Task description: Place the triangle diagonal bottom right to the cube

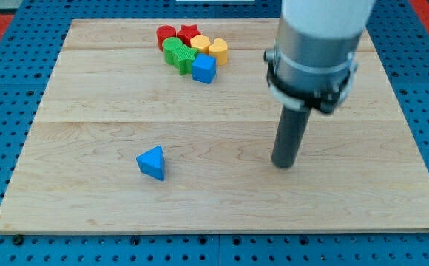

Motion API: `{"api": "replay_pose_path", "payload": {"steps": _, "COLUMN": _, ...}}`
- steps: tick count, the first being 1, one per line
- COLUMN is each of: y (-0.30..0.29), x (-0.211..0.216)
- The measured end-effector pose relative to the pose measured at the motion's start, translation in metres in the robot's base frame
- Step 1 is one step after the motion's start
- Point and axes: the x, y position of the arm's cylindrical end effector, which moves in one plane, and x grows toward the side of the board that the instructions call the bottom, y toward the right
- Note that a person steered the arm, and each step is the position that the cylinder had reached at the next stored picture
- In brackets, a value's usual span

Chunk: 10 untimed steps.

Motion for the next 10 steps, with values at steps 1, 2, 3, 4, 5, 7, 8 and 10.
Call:
{"api": "replay_pose_path", "payload": {"steps": 1, "y": -0.058, "x": 0.027}}
{"api": "replay_pose_path", "payload": {"steps": 2, "y": -0.122, "x": 0.032}}
{"api": "replay_pose_path", "payload": {"steps": 3, "y": -0.180, "x": 0.019}}
{"api": "replay_pose_path", "payload": {"steps": 4, "y": -0.177, "x": -0.009}}
{"api": "replay_pose_path", "payload": {"steps": 5, "y": -0.125, "x": -0.047}}
{"api": "replay_pose_path", "payload": {"steps": 7, "y": -0.108, "x": -0.136}}
{"api": "replay_pose_path", "payload": {"steps": 8, "y": -0.079, "x": -0.138}}
{"api": "replay_pose_path", "payload": {"steps": 10, "y": -0.044, "x": -0.162}}
